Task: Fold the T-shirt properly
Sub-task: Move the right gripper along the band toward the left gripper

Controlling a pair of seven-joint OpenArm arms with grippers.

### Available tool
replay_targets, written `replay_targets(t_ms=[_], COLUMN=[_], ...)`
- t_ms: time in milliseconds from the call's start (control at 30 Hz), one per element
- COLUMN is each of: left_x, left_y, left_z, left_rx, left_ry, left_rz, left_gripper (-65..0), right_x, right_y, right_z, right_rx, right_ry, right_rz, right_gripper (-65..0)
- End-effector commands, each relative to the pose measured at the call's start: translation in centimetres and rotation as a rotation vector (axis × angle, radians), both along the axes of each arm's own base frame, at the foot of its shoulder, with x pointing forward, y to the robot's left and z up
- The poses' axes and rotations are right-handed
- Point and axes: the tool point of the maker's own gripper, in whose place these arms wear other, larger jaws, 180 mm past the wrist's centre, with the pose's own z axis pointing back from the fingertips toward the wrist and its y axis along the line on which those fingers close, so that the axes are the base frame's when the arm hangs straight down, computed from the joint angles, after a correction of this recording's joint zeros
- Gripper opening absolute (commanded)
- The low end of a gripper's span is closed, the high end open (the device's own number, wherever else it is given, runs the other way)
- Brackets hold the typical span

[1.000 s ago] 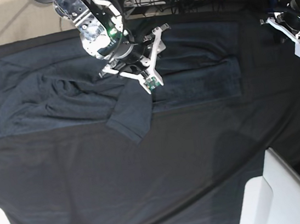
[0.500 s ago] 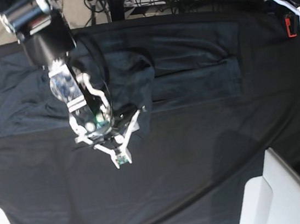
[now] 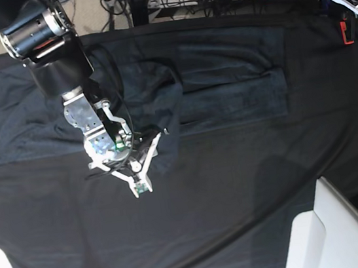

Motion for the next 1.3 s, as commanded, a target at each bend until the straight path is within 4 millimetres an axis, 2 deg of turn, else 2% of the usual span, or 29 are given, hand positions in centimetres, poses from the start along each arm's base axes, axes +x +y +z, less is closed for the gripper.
replay_targets(t_ms=[0, 67, 167, 300, 467, 633, 767, 833, 933, 1067, 1267], left_x=[0.7, 0.7, 0.8, 0.8, 1.3, 1.3, 1.5, 1.5, 1.6, 1.5, 1.5], left_y=[0.6, 0.6, 0.6, 0.7, 0.8, 1.2, 1.2, 1.2, 1.2, 1.2, 1.2], left_z=[1.0, 1.0, 1.0, 1.0, 1.0, -0.1, -0.2, -0.2, -0.1, -0.2, -0.2], left_rx=[0.023, 0.025, 0.027, 0.029, 0.026, -0.004, -0.009, -0.009, -0.006, -0.008, -0.008], left_ry=[-0.029, -0.028, -0.027, -0.026, -0.036, -0.025, -0.029, -0.029, -0.032, -0.03, -0.03], left_rz=[-0.017, -0.018, -0.02, -0.021, -0.017, 0.012, 0.016, 0.016, 0.013, 0.016, 0.016], left_gripper=[-65.0, -65.0, -65.0, -65.0, -65.0, -65.0, -65.0, -65.0, -65.0, -65.0, -65.0], right_x=[1.0, 1.1, 1.4, 0.9, -1.3, -6.5, -11.0, -12.7, -13.8, -14.0, -15.0], right_y=[0.1, 0.3, 0.7, 1.6, 3.2, 8.1, 12.1, 14.1, 15.9, 17.1, 20.5], right_z=[0.9, 1.1, 2.3, 4.3, 6.6, 7.8, 8.2, 8.4, 8.8, 9.3, 9.6], right_rx=[-0.004, -0.002, 0.014, 0.04, 0.075, 0.104, 0.146, 0.166, 0.18, 0.195, 0.215], right_ry=[-0.02, -0.026, -0.06, -0.081, -0.059, -0.046, -0.035, -0.027, -0.039, -0.073, -0.072], right_rz=[-0.003, -0.001, 0.002, 0.006, 0.018, 0.167, 0.288, 0.342, 0.399, 0.44, 0.58], right_gripper=[-53.9, -65.0, -64.1, -64.2, -64.2, -64.2, -64.2, -64.2, -64.2, -63.8, -63.8])
